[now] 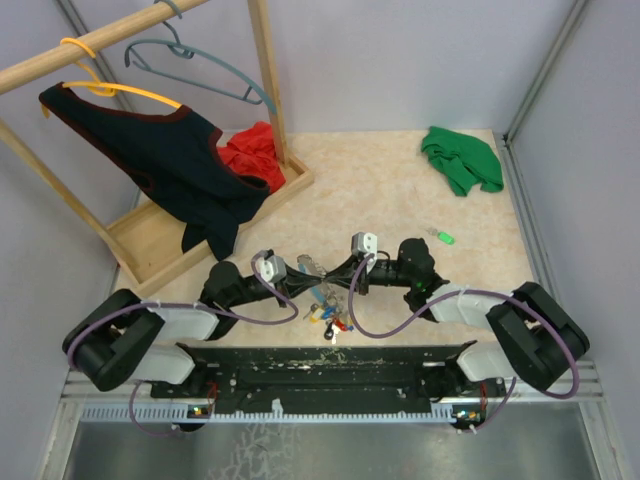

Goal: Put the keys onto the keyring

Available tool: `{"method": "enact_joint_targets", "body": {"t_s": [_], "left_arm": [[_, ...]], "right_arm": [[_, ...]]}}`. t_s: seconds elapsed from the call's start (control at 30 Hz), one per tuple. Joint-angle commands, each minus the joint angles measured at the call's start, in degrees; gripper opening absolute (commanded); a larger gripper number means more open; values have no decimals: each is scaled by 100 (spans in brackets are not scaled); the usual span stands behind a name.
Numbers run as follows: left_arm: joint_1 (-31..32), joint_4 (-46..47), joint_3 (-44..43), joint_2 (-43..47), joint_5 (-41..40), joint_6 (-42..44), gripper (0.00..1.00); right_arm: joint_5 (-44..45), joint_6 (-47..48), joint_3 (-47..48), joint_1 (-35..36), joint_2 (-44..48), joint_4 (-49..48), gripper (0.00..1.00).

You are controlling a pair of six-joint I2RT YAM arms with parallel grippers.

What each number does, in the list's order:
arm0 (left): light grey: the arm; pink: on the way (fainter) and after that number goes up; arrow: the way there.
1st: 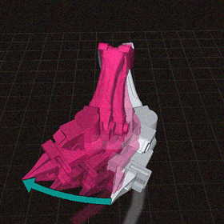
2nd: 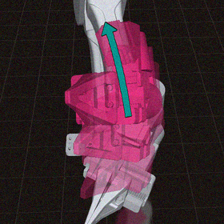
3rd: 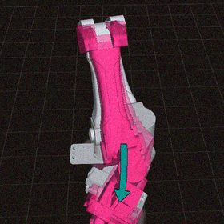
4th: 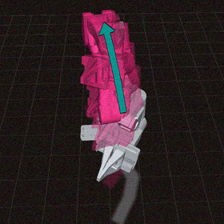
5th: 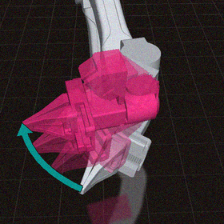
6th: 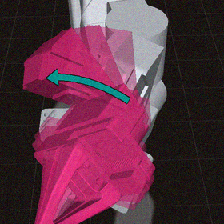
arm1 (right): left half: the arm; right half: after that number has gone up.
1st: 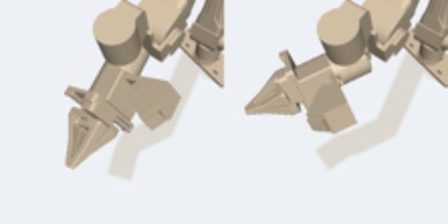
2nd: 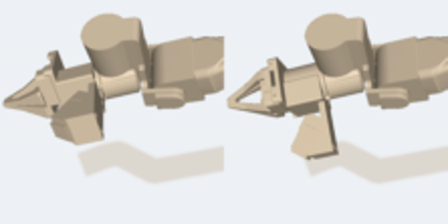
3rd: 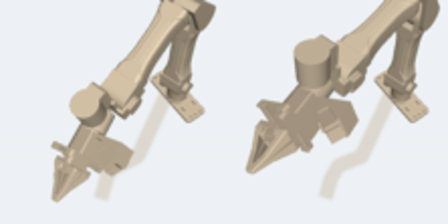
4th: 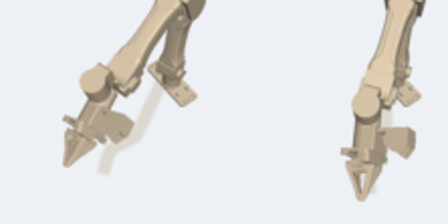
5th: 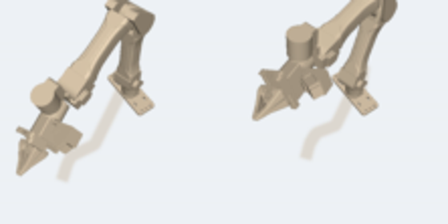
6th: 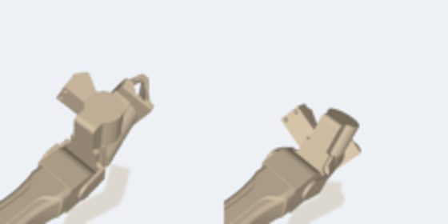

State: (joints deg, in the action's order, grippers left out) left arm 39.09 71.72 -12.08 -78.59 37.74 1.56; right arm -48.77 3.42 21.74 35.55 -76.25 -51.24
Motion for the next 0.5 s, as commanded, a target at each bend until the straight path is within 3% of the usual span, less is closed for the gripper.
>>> {"method": "enact_joint_targets", "body": {"t_s": [0.0, 0.17, 0.47], "left_arm": [[-24, -892, -319, 503, 69, 273, 0], [0, -2498, -651, 1001, -16, 706, 0], [129, -3540, -1007, 1374, -347, 1281, 0]], "right_arm": [[126, -2, -83, -4, 247, -251, 9], [564, 71, -215, -4, 671, -11, 31], [1708, -165, -188, -2, 1643, 1028, 35]]}}
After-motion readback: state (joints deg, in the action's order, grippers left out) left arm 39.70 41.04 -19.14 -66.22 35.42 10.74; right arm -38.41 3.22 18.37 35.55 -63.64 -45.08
